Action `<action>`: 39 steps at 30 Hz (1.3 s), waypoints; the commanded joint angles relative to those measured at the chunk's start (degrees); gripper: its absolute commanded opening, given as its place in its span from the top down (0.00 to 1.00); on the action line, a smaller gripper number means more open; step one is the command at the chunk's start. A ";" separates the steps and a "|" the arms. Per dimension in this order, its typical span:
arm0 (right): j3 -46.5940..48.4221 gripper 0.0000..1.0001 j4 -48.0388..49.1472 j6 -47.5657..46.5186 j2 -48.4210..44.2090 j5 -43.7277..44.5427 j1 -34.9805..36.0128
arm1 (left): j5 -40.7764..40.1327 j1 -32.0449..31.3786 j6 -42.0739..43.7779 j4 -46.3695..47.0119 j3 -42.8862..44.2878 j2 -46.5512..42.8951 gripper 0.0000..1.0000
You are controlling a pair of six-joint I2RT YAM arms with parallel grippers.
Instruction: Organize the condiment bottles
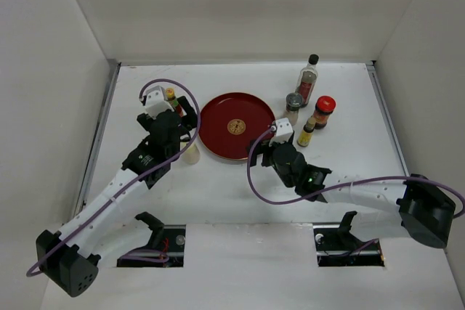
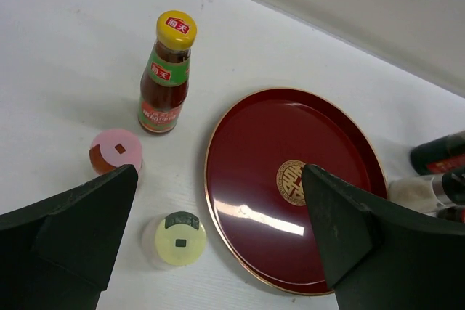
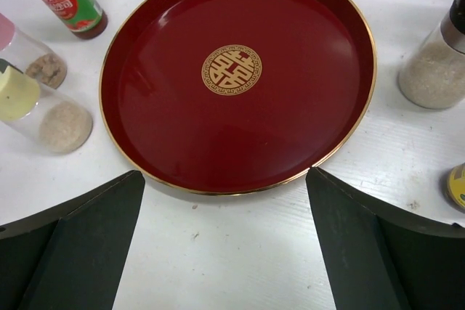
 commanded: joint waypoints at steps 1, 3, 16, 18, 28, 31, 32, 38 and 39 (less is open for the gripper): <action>2.24 0.00 0.47 0.08 -0.86 2.17 0.16 | 1.31 0.93 1.44 2.20 1.67 0.01 0.00; 1.97 0.00 0.64 0.52 -1.30 2.17 -0.19 | 1.83 1.90 3.19 3.60 0.97 -0.43 0.00; -1.27 0.58 5.29 2.01 -4.46 -2.92 -1.25 | -1.08 6.03 11.72 15.73 -0.63 5.88 0.00; -2.42 0.80 5.48 2.98 -6.48 -3.72 -2.56 | 0.95 7.17 12.16 17.40 0.17 7.56 0.00; -3.04 0.52 5.74 4.39 -6.14 -7.50 -4.67 | 0.78 11.21 14.62 20.66 6.23 18.01 0.46; -3.04 0.50 5.74 4.65 -5.78 -7.50 -4.67 | 1.56 12.97 15.76 20.05 8.95 22.06 0.45; -3.04 0.50 5.74 4.66 -5.78 -7.50 -4.67 | 1.65 13.41 16.38 20.66 9.14 22.85 0.45; -2.86 0.49 6.27 4.39 -4.73 -7.50 -4.67 | 2.18 14.56 17.61 21.02 12.21 27.86 0.43; -2.86 0.49 6.18 4.39 -4.73 -7.50 -4.67 | 2.27 14.82 17.79 21.36 12.47 28.56 0.43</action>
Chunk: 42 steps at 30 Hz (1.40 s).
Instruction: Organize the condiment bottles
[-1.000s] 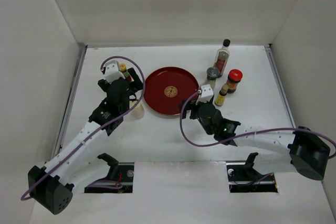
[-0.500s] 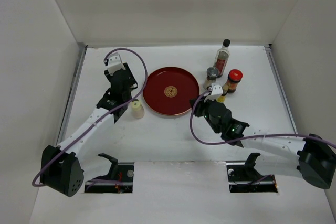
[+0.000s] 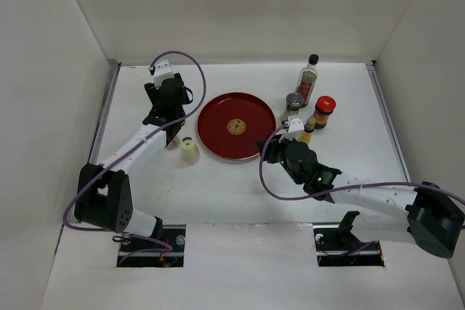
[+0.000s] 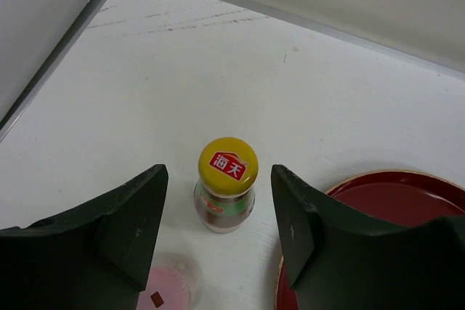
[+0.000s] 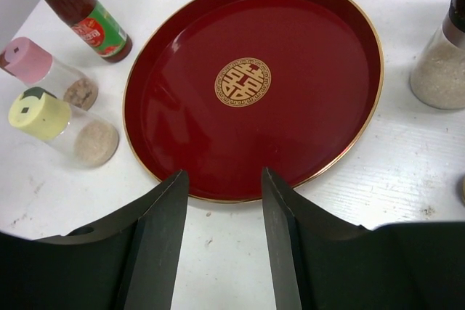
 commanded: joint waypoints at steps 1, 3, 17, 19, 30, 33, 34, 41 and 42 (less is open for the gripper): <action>0.37 0.49 3.91 0.26 0.19 -0.61 0.20 | 1.00 0.70 1.77 3.23 3.84 1.36 0.42; 0.37 0.49 3.99 0.17 0.01 -0.61 0.20 | 1.79 1.06 1.68 3.58 4.72 2.85 0.42; 0.20 0.48 3.99 0.17 0.45 -0.97 0.11 | 3.11 3.34 1.68 3.76 6.74 7.95 0.46; 0.20 0.48 3.99 0.17 0.54 -0.97 -0.06 | 3.20 3.34 1.77 3.14 7.27 8.65 0.51; -0.15 0.48 3.99 0.35 -0.34 -0.97 -0.15 | -0.49 3.08 1.76 6.65 6.31 1.02 0.82; -0.07 0.48 4.17 0.35 0.19 -0.97 -0.24 | -1.02 2.73 2.38 6.75 8.76 -0.13 0.82; -0.07 0.48 4.17 0.44 0.19 -0.97 -0.24 | -1.02 2.29 2.99 6.66 9.55 -0.39 0.82; -0.24 0.48 4.17 0.70 0.01 -0.97 -0.85 | -0.05 -3.15 4.40 6.75 13.77 -0.75 0.82; -0.33 0.48 4.17 0.87 -0.07 -0.97 -1.03 | 0.21 -4.64 4.49 6.66 14.21 -0.57 0.82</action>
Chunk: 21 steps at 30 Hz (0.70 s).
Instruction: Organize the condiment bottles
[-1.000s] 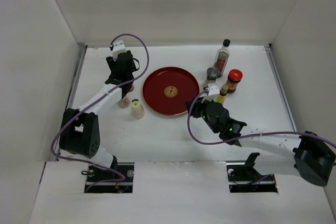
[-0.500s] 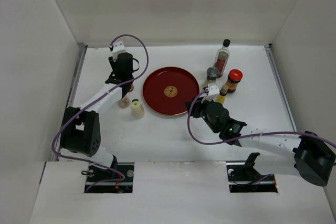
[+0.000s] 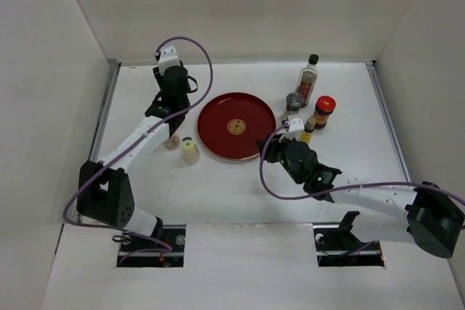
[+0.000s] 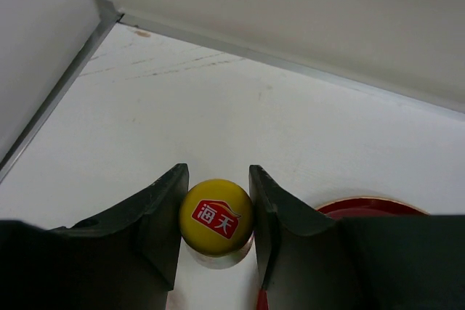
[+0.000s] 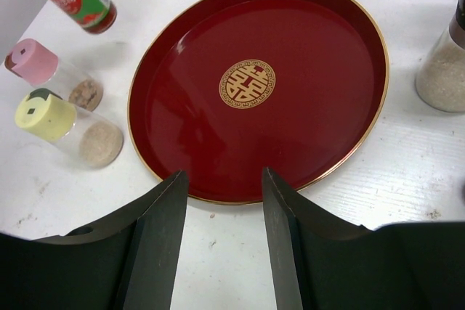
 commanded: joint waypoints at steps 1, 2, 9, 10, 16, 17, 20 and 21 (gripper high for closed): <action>-0.42 0.48 3.43 0.92 -0.53 -0.38 -0.79 | 0.54 -5.02 0.88 7.48 5.91 -3.37 0.82; -0.42 0.48 3.43 1.01 -0.54 -0.38 -0.79 | 0.80 -6.25 0.62 7.66 6.35 -2.85 0.82; -0.95 0.48 3.43 1.27 -1.41 -0.20 -1.41 | 2.03 -11.80 0.27 8.89 12.67 4.70 0.82; -1.03 0.48 3.43 1.27 -1.59 -0.11 -1.49 | 2.21 -12.06 0.18 9.24 13.20 5.59 0.82; -1.56 0.48 3.43 1.62 -2.82 -0.20 -2.11 | 4.06 -12.77 0.36 10.12 17.60 12.97 0.82; -1.65 0.48 3.43 1.62 -2.91 -0.20 -2.11 | 4.06 -12.77 0.10 10.39 17.95 13.76 0.82; -1.74 0.48 3.43 1.62 -2.91 -0.29 -2.46 | 4.32 -13.03 0.09 11.00 18.74 15.61 0.82; -1.65 0.48 3.43 1.71 -2.91 -0.29 -2.29 | 4.49 -13.21 0.18 11.09 18.74 15.88 0.82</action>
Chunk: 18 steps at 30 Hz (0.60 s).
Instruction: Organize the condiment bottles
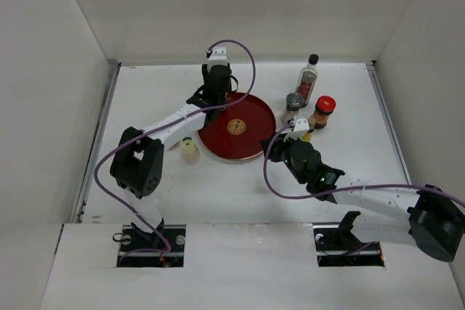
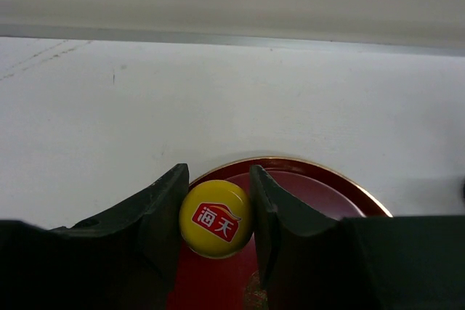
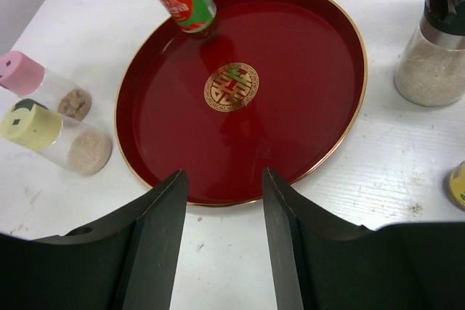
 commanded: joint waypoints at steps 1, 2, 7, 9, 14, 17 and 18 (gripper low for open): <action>0.12 0.48 3.01 0.90 -1.18 -0.29 -0.34 | 0.06 -0.64 0.07 8.69 5.21 -2.18 0.82; 0.21 0.48 3.01 0.82 -1.09 -0.29 -0.34 | 0.06 -0.64 0.07 8.86 4.95 -1.91 0.82; 0.12 0.48 2.92 0.90 -1.27 -0.29 -0.52 | -0.64 -0.73 0.07 8.95 2.93 -1.03 0.82; 0.12 0.47 3.01 0.90 -1.44 -0.29 -0.43 | -0.73 -0.64 -0.10 9.39 1.53 -1.12 0.82; 0.12 0.47 2.66 0.90 -1.36 -0.29 -0.60 | -1.52 -1.08 -0.28 10.27 -0.93 -0.50 0.80; -0.05 0.47 3.01 0.90 -1.71 -0.29 -0.60 | -1.52 -1.17 -0.28 12.11 -1.91 -0.77 0.81; -0.14 0.47 3.01 0.90 -1.71 -0.20 -0.69 | -1.44 -1.26 -0.28 12.20 -1.73 -1.03 0.81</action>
